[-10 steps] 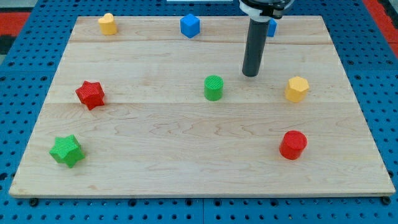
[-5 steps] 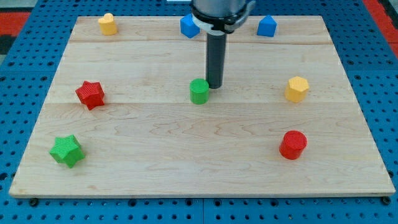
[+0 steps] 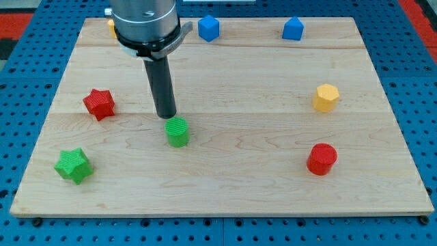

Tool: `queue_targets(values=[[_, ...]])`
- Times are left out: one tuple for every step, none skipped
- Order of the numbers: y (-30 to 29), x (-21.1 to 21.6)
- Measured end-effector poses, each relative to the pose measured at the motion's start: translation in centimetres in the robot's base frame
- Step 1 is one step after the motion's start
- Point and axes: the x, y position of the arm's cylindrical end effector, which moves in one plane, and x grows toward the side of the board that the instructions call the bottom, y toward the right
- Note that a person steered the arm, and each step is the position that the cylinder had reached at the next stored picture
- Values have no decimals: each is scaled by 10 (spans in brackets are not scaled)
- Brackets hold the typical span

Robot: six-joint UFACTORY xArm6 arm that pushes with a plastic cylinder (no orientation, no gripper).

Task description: Move the green circle to the bottom center of the board

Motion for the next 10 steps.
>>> queue_targets(values=[[22,17],[18,46],[1,56],[-32,67],[-12,76],[40,58],[52,66],[52,73],[52,74],[52,85]])
